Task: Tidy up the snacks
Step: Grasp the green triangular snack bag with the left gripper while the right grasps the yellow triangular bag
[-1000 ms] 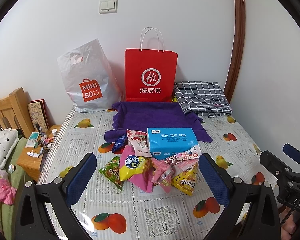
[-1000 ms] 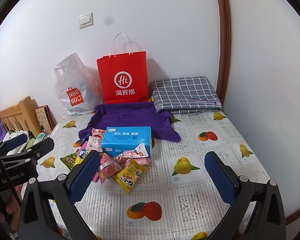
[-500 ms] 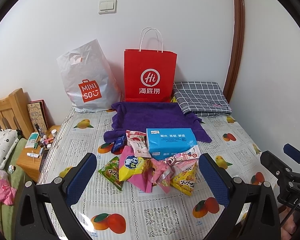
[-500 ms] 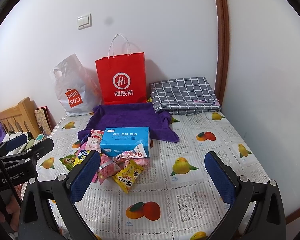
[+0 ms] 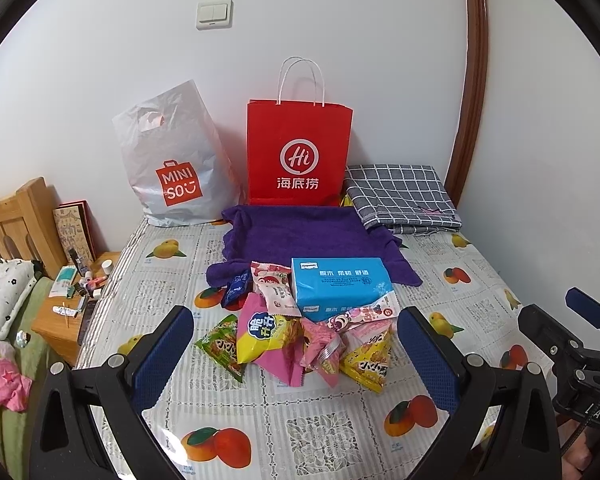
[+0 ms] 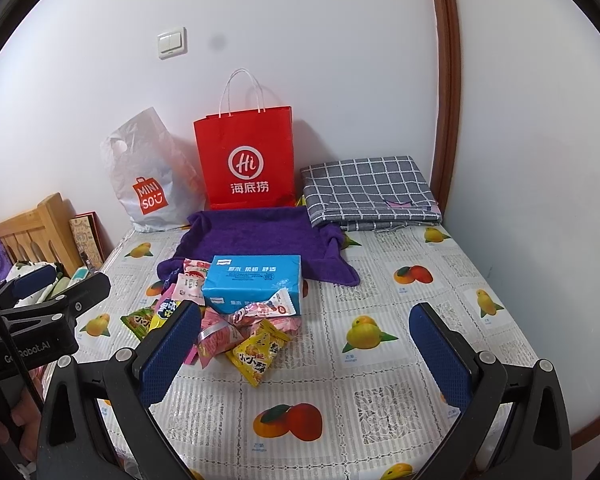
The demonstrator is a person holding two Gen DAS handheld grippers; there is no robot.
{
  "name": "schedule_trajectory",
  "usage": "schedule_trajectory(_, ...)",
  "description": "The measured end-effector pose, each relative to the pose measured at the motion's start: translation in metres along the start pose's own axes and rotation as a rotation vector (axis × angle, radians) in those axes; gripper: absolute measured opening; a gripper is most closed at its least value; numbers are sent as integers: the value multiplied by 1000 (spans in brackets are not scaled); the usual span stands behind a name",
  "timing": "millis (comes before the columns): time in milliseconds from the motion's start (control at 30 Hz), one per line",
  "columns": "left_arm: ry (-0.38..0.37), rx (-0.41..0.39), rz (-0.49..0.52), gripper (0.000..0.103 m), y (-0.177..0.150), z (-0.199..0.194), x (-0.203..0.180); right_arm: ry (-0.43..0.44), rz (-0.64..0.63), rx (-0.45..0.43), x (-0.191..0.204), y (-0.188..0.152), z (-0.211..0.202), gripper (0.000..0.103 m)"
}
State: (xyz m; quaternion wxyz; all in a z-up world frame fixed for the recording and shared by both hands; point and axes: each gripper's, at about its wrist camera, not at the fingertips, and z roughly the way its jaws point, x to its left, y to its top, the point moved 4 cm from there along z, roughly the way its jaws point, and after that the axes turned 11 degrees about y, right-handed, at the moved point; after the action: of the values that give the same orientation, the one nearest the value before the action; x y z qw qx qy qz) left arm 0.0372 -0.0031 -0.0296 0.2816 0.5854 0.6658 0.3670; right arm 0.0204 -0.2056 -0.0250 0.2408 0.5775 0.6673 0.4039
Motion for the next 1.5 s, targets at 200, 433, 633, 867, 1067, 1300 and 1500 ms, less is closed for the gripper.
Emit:
schedule_trajectory(200, -8, -2, -2, 102, 0, 1, 2, 0, -6, -1, 2, 0, 1, 103)
schedule_trajectory(433, -9, 25, -19, 102, -4, 19, 9, -7, -1, 26, 1, -3, 19, 103)
schedule_trajectory(633, -2, 58, -27, 102, -10, 44, 16, 4, -6, 65, -1, -9, 44, 101)
schedule_trajectory(867, 29, 139, -41, 101, -23, 87, 29, 19, 13, 123, -5, -24, 82, 90)
schedule_trajectory(1067, 42, 190, -48, 97, -36, 121, 39, 37, 66, 167, -12, -39, 117, 80)
schedule_trajectory(1300, 55, 244, -55, 97, -47, 151, 54, 73, 111, 198, -11, -47, 147, 76)
schedule_trajectory(1500, 70, 271, -42, 97, -56, 169, 60, 79, 110, 272, -4, -59, 177, 72)
